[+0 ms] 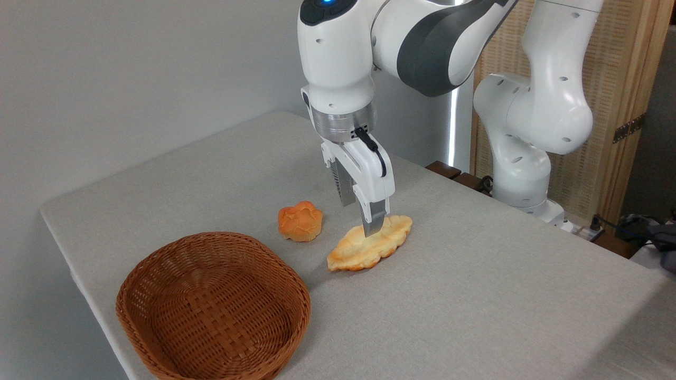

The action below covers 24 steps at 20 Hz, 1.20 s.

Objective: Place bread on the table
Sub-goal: 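Lower the bread onto the table, open the gripper and raise it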

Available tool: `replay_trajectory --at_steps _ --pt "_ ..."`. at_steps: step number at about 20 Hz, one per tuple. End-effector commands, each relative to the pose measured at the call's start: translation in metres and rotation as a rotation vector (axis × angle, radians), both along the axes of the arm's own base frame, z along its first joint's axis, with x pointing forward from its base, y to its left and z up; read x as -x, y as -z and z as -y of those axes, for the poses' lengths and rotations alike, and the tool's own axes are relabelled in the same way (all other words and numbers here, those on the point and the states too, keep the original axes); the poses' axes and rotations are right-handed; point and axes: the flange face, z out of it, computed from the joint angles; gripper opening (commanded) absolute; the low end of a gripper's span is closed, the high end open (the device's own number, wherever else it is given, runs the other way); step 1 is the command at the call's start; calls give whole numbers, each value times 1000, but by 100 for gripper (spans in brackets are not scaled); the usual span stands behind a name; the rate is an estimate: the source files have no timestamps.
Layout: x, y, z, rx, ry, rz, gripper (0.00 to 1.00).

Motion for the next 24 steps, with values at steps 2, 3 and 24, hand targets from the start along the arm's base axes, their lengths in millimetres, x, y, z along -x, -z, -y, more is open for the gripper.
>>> replay_trajectory --at_steps 2,3,24 --pt "-4 -18 -2 -9 -37 40 100" --pt "-7 -25 -1 -9 -40 53 100" --pt "-135 -141 58 -92 -360 131 100"
